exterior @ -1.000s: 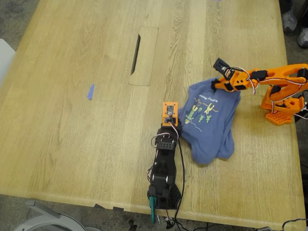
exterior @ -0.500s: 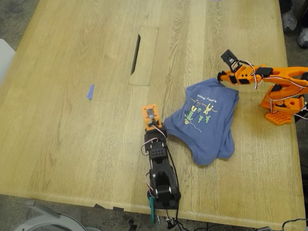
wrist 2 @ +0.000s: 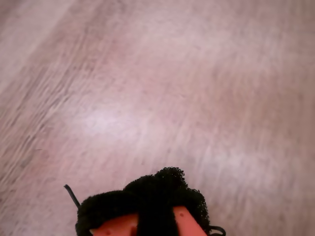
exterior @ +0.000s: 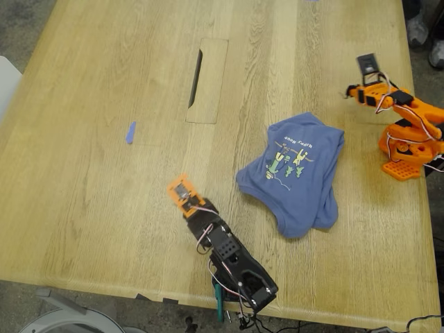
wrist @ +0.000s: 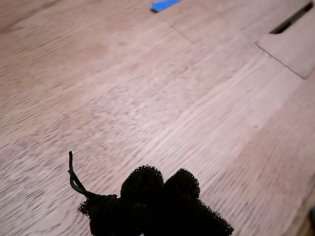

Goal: Fold a T-shirt

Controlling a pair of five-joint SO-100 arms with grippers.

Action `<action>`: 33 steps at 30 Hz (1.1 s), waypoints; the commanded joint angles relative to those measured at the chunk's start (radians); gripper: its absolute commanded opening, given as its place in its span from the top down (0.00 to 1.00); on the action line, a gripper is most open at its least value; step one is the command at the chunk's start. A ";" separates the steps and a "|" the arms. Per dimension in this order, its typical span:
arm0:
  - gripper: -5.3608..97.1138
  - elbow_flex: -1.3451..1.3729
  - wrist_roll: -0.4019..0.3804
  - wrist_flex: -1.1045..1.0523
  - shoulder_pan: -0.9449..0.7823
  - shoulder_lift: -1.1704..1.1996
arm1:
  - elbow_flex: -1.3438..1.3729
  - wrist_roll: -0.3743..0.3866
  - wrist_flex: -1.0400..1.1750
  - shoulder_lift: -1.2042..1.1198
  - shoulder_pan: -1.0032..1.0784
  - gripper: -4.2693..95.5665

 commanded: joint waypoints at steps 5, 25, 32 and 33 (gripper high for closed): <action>0.95 0.034 -0.017 0.206 -0.238 0.261 | 0.146 -0.017 0.213 0.362 0.252 0.96; 0.95 0.066 -0.058 0.419 -0.756 0.262 | 0.310 -0.032 0.762 0.637 0.730 0.96; 0.95 0.066 -0.103 0.529 -0.750 0.262 | 0.311 -0.098 0.841 0.637 0.804 0.96; 0.95 0.066 -0.101 0.532 -0.749 0.262 | 0.311 -0.109 0.841 0.637 0.822 0.96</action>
